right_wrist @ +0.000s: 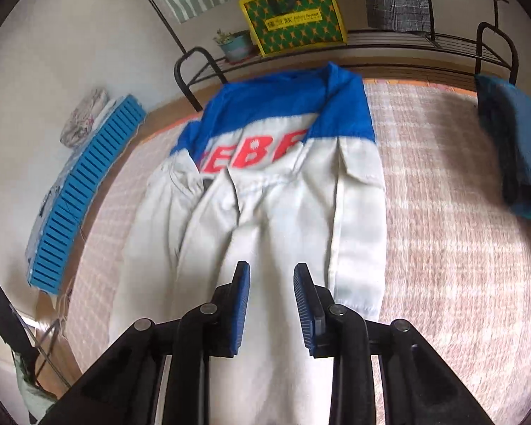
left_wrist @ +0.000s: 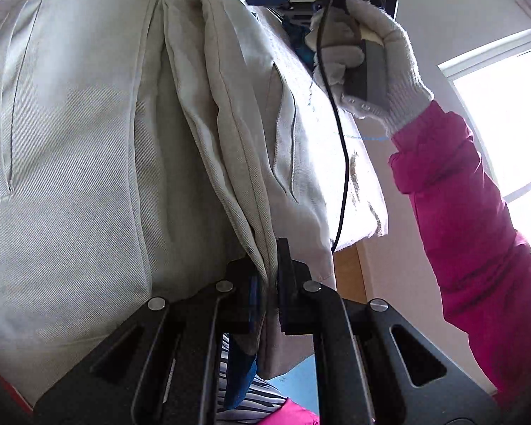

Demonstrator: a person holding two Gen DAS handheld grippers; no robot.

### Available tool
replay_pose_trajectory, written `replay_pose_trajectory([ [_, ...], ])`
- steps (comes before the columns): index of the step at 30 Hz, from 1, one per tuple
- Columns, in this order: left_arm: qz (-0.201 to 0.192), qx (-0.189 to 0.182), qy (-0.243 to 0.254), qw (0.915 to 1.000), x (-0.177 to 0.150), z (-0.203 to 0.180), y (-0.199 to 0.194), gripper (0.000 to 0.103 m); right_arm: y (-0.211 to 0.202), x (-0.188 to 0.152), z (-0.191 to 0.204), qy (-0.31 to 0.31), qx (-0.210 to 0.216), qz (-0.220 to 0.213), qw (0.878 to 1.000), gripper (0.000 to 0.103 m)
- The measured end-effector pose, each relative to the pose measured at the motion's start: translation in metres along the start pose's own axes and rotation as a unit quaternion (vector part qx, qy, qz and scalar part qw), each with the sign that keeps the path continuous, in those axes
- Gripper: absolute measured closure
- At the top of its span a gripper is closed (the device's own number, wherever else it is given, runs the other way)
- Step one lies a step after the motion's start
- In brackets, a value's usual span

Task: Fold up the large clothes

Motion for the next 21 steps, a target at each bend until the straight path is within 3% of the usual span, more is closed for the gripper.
replay_pose_trajectory([
  [5,-0.008,0.021,0.014,0.9996,-0.003,0.004,-0.009,0.097,0.042,-0.025,0.052,-0.042,0.052,0.03,0.997,0.076],
  [7,-0.009,0.019,0.011,0.9997,-0.002,0.004,-0.012,0.097,0.041,-0.026,0.067,-0.081,0.024,0.033,0.996,0.075],
  [9,-0.01,0.018,0.012,0.9997,-0.003,0.003,-0.013,0.097,0.036,-0.028,0.073,-0.107,-0.01,0.039,0.993,0.066],
  [10,-0.009,0.018,0.014,0.9997,-0.003,0.004,-0.013,0.097,0.034,-0.029,0.07,-0.105,-0.035,0.049,0.993,0.056],
  [11,-0.008,0.019,0.014,0.9997,-0.004,0.004,-0.014,0.097,0.034,-0.031,0.066,-0.102,-0.056,0.059,0.991,0.056],
  [12,-0.008,0.018,0.013,0.9997,-0.003,0.004,-0.011,0.097,0.036,-0.033,0.062,-0.101,-0.075,0.071,0.99,0.057],
  [13,-0.01,0.02,0.013,0.9997,-0.003,0.004,-0.011,0.097,0.038,-0.036,0.058,-0.104,-0.086,0.081,0.988,0.07],
  [15,-0.012,0.02,0.012,0.9996,-0.002,0.004,-0.011,0.097,0.044,-0.041,0.058,-0.101,-0.063,0.089,0.989,0.093],
  [16,-0.013,0.021,0.012,0.9996,-0.004,0.003,-0.013,0.097,0.044,-0.042,0.057,-0.097,-0.061,0.086,0.99,0.099],
  [21,-0.01,0.023,-0.004,0.9997,-0.01,0.004,-0.012,0.097,0.04,-0.036,0.065,-0.051,-0.001,0.052,0.997,0.102],
])
Point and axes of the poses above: each gripper's, at about its wrist camera, not at the fingertips, and y roughly the way its jaws point, z to its left, x to its top, the point moved 8 cm from there along y, roughly the way its jaws point, and after that the axes turned 14 degrees about -y, right-handed, at the moved point
